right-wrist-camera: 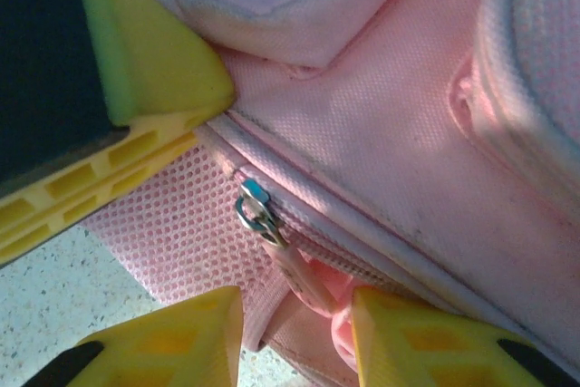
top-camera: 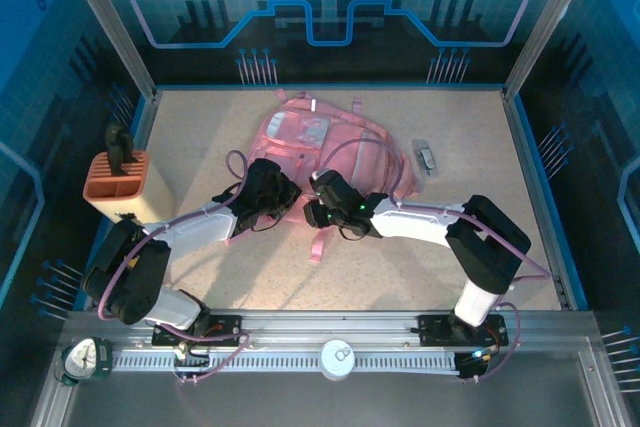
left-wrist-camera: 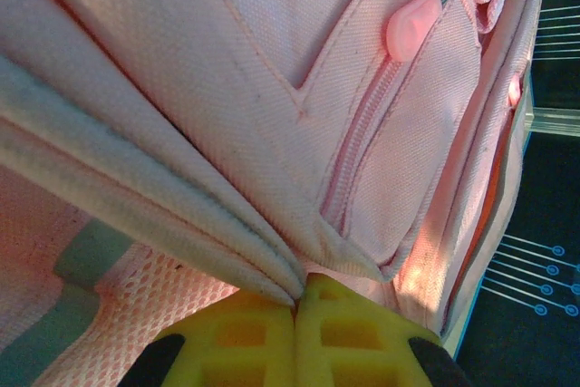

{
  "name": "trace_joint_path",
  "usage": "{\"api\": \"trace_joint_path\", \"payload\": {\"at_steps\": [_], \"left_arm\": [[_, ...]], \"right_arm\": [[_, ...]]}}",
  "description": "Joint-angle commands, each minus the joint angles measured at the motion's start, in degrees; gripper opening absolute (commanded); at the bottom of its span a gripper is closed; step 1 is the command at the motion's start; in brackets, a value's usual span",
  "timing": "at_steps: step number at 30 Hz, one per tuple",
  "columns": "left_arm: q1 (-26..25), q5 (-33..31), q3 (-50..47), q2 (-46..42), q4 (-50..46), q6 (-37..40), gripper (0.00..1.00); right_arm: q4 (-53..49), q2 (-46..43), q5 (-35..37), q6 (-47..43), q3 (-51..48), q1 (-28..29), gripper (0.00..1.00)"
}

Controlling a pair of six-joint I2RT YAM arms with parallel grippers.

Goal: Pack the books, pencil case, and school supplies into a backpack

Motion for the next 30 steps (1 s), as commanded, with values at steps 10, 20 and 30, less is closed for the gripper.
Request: {"api": "trace_joint_path", "payload": {"at_steps": [10, 20, 30], "left_arm": [[-1.6, 2.9, -0.5, -0.4, 2.7, 0.3, 0.0], [-1.7, 2.8, -1.7, -0.1, 5.2, -0.7, 0.0], [-1.8, 2.1, -1.5, -0.3, 4.8, 0.0, 0.0]], "right_arm": [[3.3, 3.5, 1.6, -4.2, 5.2, 1.2, 0.31], [2.7, 3.2, 4.4, -5.2, 5.2, 1.4, 0.27], [1.2, 3.2, 4.9, -5.8, 5.4, 1.4, 0.12]]}}
